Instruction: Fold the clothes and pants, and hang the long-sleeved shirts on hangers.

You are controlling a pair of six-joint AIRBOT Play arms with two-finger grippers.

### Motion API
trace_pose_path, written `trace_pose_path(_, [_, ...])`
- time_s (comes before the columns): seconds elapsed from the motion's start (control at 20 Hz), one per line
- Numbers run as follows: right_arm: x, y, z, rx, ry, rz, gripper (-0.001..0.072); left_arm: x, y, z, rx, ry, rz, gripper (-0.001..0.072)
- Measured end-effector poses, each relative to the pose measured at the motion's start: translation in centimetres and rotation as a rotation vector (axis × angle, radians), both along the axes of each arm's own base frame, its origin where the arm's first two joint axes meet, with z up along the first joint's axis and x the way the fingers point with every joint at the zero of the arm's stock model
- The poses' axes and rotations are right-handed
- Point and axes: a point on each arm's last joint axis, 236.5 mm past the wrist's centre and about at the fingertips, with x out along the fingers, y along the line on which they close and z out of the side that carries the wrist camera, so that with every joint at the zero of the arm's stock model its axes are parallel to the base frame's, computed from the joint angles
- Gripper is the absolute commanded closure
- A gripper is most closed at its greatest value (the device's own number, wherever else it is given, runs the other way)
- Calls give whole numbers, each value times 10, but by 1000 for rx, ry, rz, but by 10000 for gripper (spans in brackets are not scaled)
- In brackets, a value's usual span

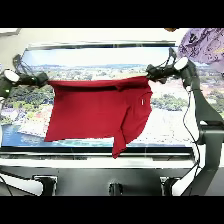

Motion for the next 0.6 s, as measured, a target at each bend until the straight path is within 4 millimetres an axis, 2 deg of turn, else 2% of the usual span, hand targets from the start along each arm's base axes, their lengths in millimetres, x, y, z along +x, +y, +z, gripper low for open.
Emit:
trace_pose_path(0.05, [-2, 3, -11, 19, 31, -2, 618, 0, -5, -12, -8, 22, -5, 633])
trace_pose_path(0.1, [-4, 6, -20, 36, 61, -2, 571, -1, -9, -23, -17, 46, -6, 515])
trace_pose_path(0.15, [-7, 9, -25, 51, 86, 0, 481, -3, -11, -28, -28, 65, -1, 357])
trace_pose_path(0.2, [-12, 11, -27, 60, 107, 8, 363, -4, -12, -30, -38, 81, 3, 229])
trace_pose_path(0.25, [-16, 12, -27, 67, 124, 18, 339, -7, -10, -28, -51, 97, 8, 113])
trace_pose_path(0.3, [-22, 12, -23, 67, 135, 37, 339, -10, -4, -23, -63, 113, 16, 49])
trace_pose_path(0.45, [-49, -3, 3, 12, 135, 151, 334, -32, 20, 2, -69, 168, -1, 31])
trace_pose_path(0.6, [-84, -40, 29, -57, 144, 234, 336, -74, 46, 25, -90, 252, 0, 32])
